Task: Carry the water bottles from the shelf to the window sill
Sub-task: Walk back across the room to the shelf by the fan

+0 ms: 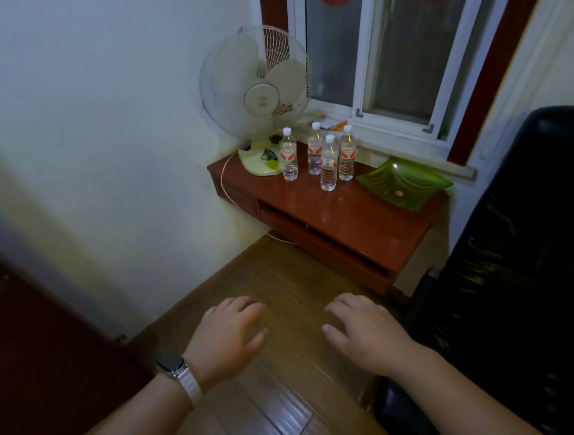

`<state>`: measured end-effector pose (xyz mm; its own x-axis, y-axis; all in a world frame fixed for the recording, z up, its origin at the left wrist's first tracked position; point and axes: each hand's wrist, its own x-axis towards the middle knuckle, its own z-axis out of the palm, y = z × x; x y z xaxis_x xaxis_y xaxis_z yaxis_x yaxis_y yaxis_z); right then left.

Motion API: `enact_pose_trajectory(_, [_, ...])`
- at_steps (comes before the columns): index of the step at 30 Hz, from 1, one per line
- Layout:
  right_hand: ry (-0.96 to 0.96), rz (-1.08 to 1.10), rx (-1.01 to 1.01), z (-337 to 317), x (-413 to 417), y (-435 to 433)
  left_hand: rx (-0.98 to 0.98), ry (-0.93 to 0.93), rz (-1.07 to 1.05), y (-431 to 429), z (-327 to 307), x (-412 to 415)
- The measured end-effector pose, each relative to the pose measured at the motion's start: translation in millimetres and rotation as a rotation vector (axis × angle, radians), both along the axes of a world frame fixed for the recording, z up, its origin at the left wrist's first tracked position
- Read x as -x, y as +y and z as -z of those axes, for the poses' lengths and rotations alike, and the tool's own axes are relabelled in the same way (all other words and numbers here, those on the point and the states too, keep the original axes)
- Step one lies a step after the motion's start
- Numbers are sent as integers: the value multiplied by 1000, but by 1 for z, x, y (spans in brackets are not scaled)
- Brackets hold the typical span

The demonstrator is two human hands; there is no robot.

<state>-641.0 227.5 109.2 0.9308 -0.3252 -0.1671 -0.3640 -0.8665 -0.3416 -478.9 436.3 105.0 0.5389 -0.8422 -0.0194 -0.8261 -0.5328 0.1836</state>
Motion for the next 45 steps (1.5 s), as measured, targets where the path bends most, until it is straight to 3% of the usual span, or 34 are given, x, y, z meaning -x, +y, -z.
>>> enact_pose_trajectory(11, [17,46,1,-3,-89,-83,95,60,-16,-87,-2,-106])
enact_pose_trajectory(27, [22,194,77,-12,-305,-174,94,172,194,-209,26,-353])
enact_pose_trajectory(34, [48,254,85,-21,-354,-205,94,183,246,-243,25,-411])
enact_pose_trajectory(39, [69,269,30,-3,-373,-227,70,189,245,-268,32,-437])
enact_pose_trajectory(45, [42,353,-174,40,-395,-267,68,302,207,-302,45,-460])
